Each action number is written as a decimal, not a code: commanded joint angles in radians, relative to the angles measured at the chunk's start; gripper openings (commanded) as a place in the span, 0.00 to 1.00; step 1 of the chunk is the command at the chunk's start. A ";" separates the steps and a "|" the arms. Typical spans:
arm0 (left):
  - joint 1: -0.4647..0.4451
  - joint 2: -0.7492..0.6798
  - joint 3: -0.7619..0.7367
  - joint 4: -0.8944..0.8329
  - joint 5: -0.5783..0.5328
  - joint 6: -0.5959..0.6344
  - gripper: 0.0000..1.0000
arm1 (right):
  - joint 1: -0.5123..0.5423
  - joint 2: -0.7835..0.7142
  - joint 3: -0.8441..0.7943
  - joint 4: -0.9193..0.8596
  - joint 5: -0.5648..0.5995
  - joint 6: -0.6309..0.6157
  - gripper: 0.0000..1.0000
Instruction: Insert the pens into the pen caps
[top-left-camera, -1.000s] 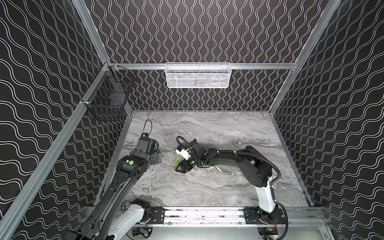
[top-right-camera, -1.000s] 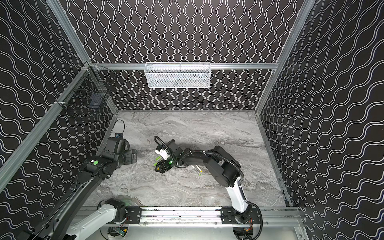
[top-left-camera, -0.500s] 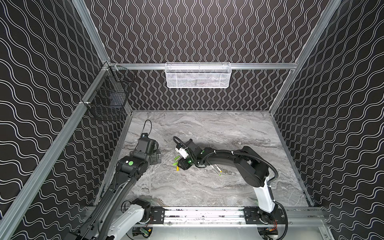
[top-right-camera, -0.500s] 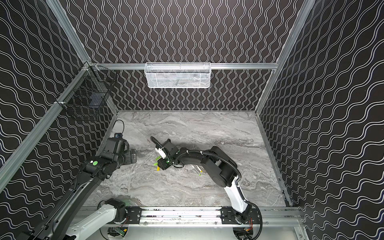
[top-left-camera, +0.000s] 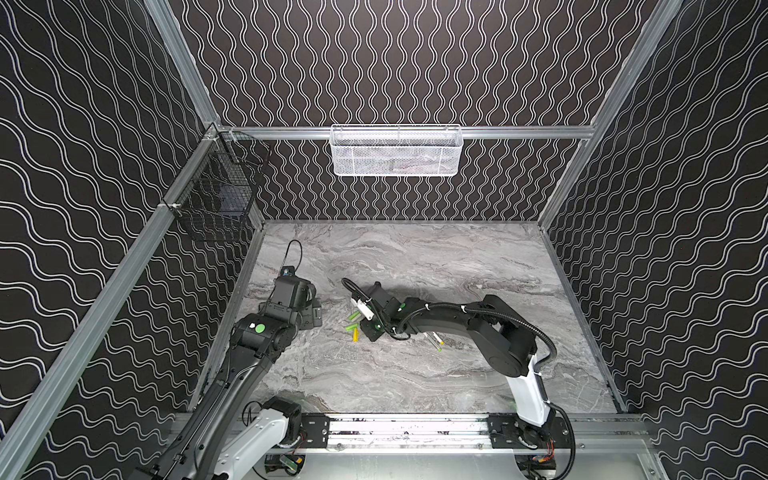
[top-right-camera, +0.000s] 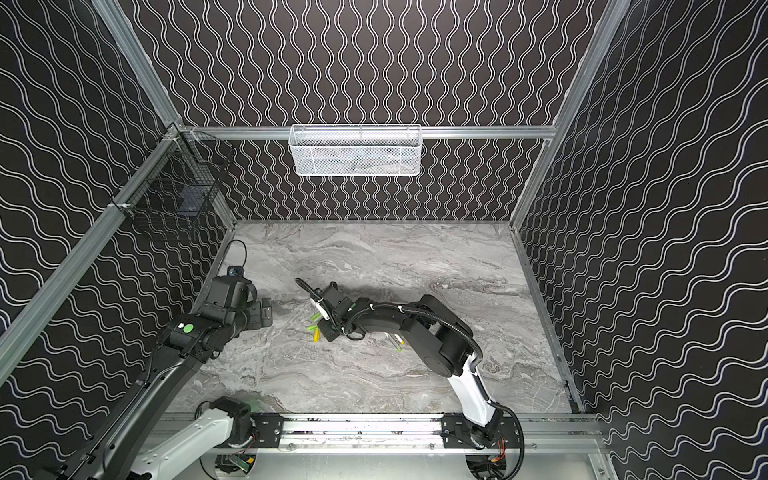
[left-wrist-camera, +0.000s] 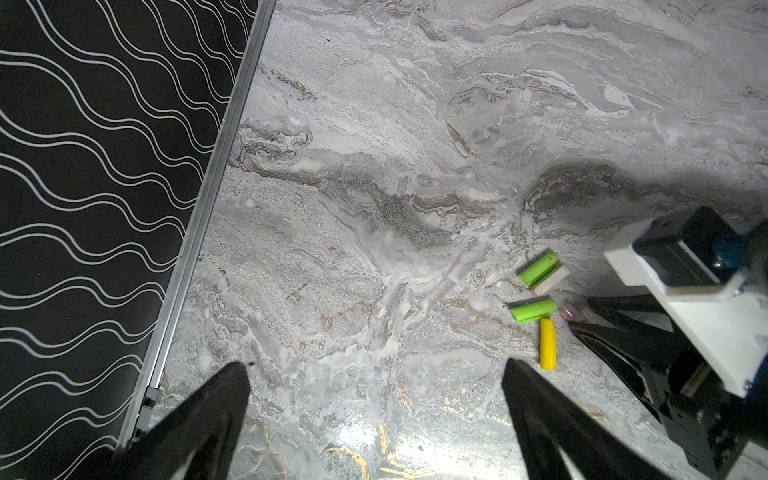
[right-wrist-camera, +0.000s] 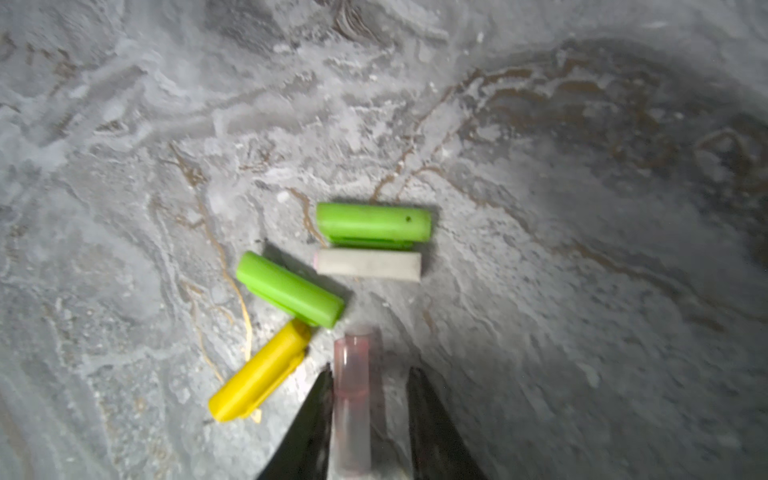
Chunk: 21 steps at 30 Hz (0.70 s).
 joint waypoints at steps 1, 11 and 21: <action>0.000 0.003 0.003 0.017 0.003 -0.012 0.99 | 0.003 -0.005 -0.019 -0.140 0.028 -0.016 0.30; 0.000 0.001 0.001 0.018 0.007 -0.012 0.99 | 0.023 0.001 -0.008 -0.153 0.015 -0.091 0.16; 0.000 -0.019 -0.013 0.049 0.099 -0.002 0.99 | 0.025 -0.077 -0.093 -0.131 0.082 -0.098 0.05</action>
